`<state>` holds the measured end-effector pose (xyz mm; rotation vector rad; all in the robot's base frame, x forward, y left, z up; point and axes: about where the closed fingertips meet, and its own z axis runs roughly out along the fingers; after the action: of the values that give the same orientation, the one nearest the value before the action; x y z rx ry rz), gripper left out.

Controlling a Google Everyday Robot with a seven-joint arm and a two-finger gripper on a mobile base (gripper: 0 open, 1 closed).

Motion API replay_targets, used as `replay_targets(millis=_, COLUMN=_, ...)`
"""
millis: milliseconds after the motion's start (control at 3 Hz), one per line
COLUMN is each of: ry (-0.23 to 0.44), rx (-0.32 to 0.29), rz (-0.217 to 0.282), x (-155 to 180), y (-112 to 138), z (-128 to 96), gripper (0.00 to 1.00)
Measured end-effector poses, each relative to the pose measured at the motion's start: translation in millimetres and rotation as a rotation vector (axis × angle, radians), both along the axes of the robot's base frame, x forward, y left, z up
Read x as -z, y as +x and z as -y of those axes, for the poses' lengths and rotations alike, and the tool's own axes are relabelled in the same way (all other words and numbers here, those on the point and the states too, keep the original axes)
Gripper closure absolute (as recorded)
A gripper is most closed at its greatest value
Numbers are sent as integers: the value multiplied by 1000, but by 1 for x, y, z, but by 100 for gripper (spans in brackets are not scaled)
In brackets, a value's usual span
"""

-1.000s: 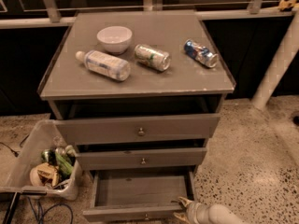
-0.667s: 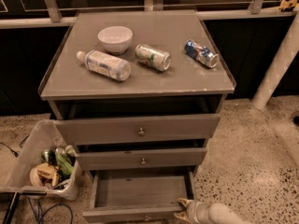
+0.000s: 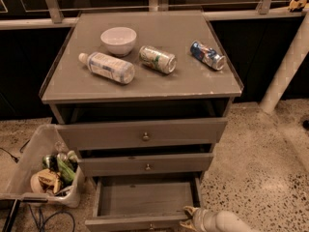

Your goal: Open bottom drawer

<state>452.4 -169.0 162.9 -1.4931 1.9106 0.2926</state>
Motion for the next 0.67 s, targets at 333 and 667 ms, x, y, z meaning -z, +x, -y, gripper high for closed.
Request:
replay_targets(millis=333, ry=0, rx=0, rz=0, x=0, y=0, z=0, gripper=35)
replay_targets(millis=667, ry=0, rx=0, rz=0, x=0, y=0, z=0, gripper=12)
